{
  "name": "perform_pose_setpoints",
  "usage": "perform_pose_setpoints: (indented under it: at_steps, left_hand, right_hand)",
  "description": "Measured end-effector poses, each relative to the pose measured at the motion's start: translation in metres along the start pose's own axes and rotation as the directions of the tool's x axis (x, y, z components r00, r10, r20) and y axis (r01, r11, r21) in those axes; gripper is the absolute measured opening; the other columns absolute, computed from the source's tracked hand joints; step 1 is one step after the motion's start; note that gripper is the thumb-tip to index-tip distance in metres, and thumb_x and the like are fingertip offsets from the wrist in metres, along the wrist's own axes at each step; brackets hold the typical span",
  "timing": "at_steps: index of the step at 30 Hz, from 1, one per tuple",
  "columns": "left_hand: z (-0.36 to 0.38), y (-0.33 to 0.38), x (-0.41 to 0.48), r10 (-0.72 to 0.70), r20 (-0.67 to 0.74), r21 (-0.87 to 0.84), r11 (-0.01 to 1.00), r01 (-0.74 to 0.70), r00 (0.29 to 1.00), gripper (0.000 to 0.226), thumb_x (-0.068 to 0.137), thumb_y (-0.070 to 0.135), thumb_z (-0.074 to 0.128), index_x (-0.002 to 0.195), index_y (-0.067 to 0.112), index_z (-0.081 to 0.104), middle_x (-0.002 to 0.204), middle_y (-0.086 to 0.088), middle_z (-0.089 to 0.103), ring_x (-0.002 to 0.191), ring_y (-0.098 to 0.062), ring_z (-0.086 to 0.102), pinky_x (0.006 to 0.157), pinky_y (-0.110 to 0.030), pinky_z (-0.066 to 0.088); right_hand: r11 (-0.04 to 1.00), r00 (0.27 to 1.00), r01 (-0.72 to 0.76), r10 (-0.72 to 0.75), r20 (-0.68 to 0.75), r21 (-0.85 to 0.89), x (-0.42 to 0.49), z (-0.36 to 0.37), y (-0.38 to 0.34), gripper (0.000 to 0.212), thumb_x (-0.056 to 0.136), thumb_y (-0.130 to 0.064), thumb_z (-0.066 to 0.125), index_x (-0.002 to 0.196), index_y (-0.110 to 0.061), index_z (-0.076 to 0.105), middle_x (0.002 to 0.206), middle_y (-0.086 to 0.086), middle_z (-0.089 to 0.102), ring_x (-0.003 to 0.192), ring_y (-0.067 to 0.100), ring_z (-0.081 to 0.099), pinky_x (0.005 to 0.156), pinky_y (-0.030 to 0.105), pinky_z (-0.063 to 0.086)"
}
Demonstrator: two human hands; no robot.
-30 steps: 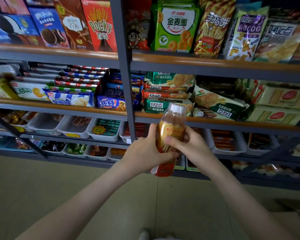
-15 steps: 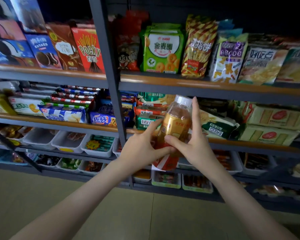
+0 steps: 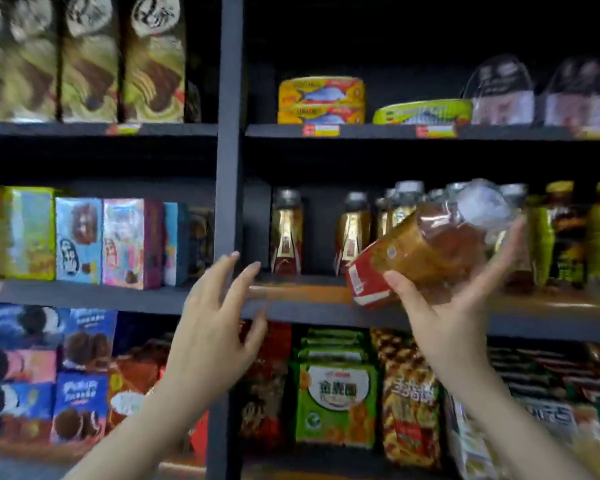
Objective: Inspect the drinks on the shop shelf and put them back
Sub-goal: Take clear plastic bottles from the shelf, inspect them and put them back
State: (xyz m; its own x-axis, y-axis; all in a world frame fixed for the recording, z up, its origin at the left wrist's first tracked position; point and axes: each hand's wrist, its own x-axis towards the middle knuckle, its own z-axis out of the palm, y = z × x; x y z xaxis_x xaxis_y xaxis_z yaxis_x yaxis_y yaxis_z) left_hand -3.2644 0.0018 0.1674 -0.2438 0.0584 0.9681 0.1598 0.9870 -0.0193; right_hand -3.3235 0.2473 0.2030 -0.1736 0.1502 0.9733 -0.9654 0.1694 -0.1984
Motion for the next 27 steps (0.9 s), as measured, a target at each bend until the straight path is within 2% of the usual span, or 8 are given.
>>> perform_pose_setpoints:
  at_steps: [2, 5, 7, 12, 16, 21, 25, 27]
  left_hand:
    - [0.015, -0.021, 0.024, 0.114, -0.059, 0.083, 0.991, -0.109, 0.992, 0.054, 0.090, 0.032, 0.048, 0.138, 0.006, 0.048, 0.145, -0.021, 0.040, 0.135, -0.037, 0.036, 0.110, -0.050, 0.034]
    - [0.039, -0.044, 0.052, 0.171, -0.114, 0.105, 0.982, -0.159, 0.979, 0.052, 0.090, 0.029, 0.048, 0.134, 0.003, 0.053, 0.145, -0.023, 0.040, 0.136, -0.039, 0.035, 0.112, -0.055, 0.030]
    - [0.051, -0.051, 0.063, 0.195, -0.145, 0.128, 0.976, -0.177, 0.970, 0.050, 0.088, 0.030, 0.049, 0.130, 0.003, 0.057, 0.143, -0.023, 0.044, 0.134, -0.039, 0.037, 0.112, -0.053, 0.029]
    - [0.063, -0.059, 0.067, 0.233, -0.225, 0.140, 0.969, -0.205, 0.946, 0.046, 0.084, 0.032, 0.056, 0.120, 0.005, 0.064, 0.141, -0.022, 0.047, 0.131, -0.037, 0.037, 0.111, -0.047, 0.023]
    - [0.062, -0.062, 0.069, 0.226, -0.235, 0.084, 0.974, -0.212, 0.945, 0.042, 0.085, 0.031, 0.056, 0.115, 0.005, 0.067, 0.141, -0.021, 0.048, 0.131, -0.034, 0.035, 0.112, -0.043, 0.020]
    - [0.063, -0.062, 0.069, 0.188, -0.270, 0.054, 0.982, -0.180, 0.944, 0.041, 0.086, 0.023, 0.055, 0.123, 0.004, 0.062, 0.143, -0.020, 0.046, 0.132, -0.033, 0.035, 0.112, -0.042, 0.021]
    - [0.059, -0.063, 0.077, 0.129, -0.297, 0.099, 0.990, -0.104, 0.946, 0.045, 0.089, 0.022, 0.051, 0.130, 0.004, 0.057, 0.144, -0.023, 0.042, 0.125, -0.036, 0.038, 0.105, -0.048, 0.028]
    - [0.054, -0.066, 0.085, 0.093, -0.328, 0.110, 0.992, -0.060, 0.940, 0.045, 0.090, 0.024, 0.048, 0.130, 0.005, 0.057, 0.141, -0.024, 0.045, 0.119, -0.037, 0.039, 0.098, -0.048, 0.029]
  right_hand:
    - [0.998, 0.998, 0.054, -0.055, -0.028, -0.031, 0.020, 0.020, 0.012, 0.113, 0.076, -0.025, 0.081, 0.145, -0.049, -0.005, 0.157, -0.014, 0.008, 0.146, 0.004, 0.015, 0.116, 0.030, 0.029]
    - [0.982, 0.998, 0.063, -0.056, 0.040, -0.181, 0.042, 0.049, 0.023, 0.113, 0.077, -0.018, 0.079, 0.142, -0.054, -0.005, 0.150, -0.026, 0.003, 0.140, -0.009, 0.012, 0.104, 0.001, 0.024]
    - [0.967, 0.986, -0.003, 0.045, 0.160, -0.253, 0.053, 0.063, 0.027, 0.111, 0.079, -0.023, 0.078, 0.138, -0.061, -0.009, 0.148, -0.020, 0.016, 0.128, -0.013, 0.021, 0.093, -0.004, 0.026]
    - [0.874, 0.901, -0.120, 0.295, 0.318, -0.471, 0.073, 0.094, 0.054, 0.110, 0.080, -0.026, 0.078, 0.147, -0.049, -0.007, 0.149, 0.007, 0.036, 0.079, 0.011, 0.058, 0.082, 0.029, 0.047]
    - [0.768, 0.827, -0.185, 0.458, 0.325, -0.613, 0.094, 0.105, 0.078, 0.111, 0.081, -0.027, 0.077, 0.148, -0.038, -0.011, 0.133, 0.023, 0.049, 0.061, 0.014, 0.061, 0.054, 0.018, 0.045]
    - [0.699, 0.752, -0.180, 0.552, 0.361, -0.693, 0.099, 0.116, 0.098, 0.109, 0.086, -0.032, 0.071, 0.149, -0.031, -0.019, 0.156, 0.029, 0.011, 0.115, 0.032, 0.058, 0.092, 0.029, 0.044]
    - [0.587, 0.699, -0.178, 0.641, 0.318, -0.790, 0.102, 0.130, 0.100, 0.104, 0.091, -0.033, 0.064, 0.148, -0.029, -0.024, 0.157, 0.027, -0.004, 0.112, 0.034, 0.060, 0.069, 0.023, 0.046]
    - [0.481, 0.711, -0.105, 0.648, 0.273, -0.870, 0.101, 0.136, 0.094, 0.100, 0.092, -0.039, 0.062, 0.150, -0.027, -0.018, 0.158, 0.024, 0.002, 0.125, 0.035, 0.049, 0.074, 0.029, 0.048]
